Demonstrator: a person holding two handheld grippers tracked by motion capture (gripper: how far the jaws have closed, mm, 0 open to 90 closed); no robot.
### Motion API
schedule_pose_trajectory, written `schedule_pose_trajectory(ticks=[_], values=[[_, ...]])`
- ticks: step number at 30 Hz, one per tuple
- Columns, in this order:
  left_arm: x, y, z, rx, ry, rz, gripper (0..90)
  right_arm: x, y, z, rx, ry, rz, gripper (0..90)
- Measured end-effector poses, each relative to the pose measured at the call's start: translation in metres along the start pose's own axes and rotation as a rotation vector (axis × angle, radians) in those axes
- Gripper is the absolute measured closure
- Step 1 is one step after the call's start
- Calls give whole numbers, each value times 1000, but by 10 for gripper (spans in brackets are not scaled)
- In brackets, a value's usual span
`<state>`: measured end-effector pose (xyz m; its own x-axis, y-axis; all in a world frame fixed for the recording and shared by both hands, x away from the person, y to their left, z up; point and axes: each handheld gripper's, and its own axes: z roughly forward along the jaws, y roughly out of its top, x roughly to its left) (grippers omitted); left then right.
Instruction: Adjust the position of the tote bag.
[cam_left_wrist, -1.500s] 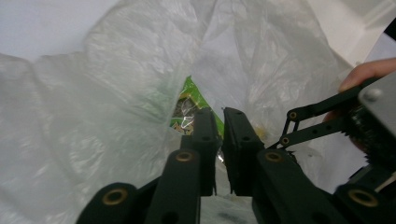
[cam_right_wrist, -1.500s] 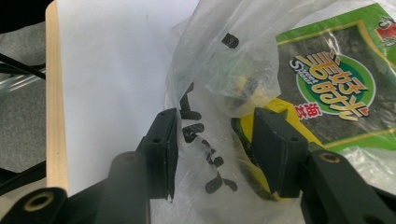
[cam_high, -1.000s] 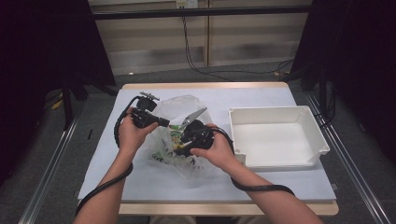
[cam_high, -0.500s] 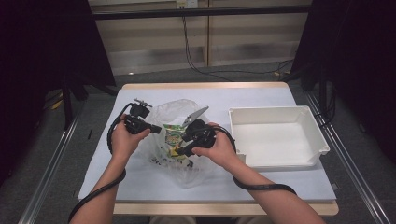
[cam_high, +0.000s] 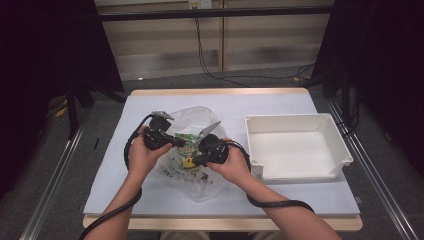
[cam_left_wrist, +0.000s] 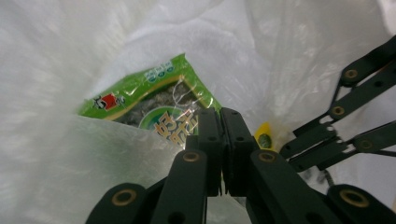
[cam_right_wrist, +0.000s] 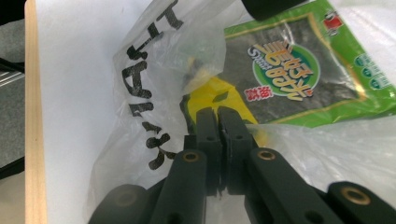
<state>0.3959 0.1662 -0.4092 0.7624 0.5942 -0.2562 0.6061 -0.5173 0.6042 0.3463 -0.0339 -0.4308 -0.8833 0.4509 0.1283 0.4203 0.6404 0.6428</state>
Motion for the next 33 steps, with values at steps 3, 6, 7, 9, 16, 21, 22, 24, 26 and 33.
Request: schedule_pose_trajectory(ticks=[3, 6, 7, 9, 16, 21, 22, 24, 26, 33], values=[[8, -12, 6, 104, 50, 16, 900, 0, -4, 1, 21, -5, 1, 893], [14, -26, 7, 138, 68, -5, 900, 0, -10, 1, 55, -6, 23, 897], [16, -31, 6, 146, 56, -17, 900, 0, -12, 1, 63, -6, 30, 897], [19, -40, 3, 142, 41, -35, 900, -1, -15, 2, 60, -13, 39, 861], [18, -55, -3, 123, 10, -73, 900, 1, -3, -4, -58, -38, 45, 534], [19, -62, -4, 132, 3, -79, 900, 4, 1, 14, -19, -19, 22, 414], [21, -63, -5, 149, -1, -64, 900, 5, 0, 16, -10, -21, 23, 410], [22, -66, -6, 164, 24, -67, 900, 6, -6, 24, 33, -21, 29, 453], [21, -68, -6, 159, 43, -90, 900, 9, -11, 24, 20, -47, 12, 582], [26, -78, -7, 159, 43, -122, 900, 16, -27, 20, 94, -15, 5, 894]])
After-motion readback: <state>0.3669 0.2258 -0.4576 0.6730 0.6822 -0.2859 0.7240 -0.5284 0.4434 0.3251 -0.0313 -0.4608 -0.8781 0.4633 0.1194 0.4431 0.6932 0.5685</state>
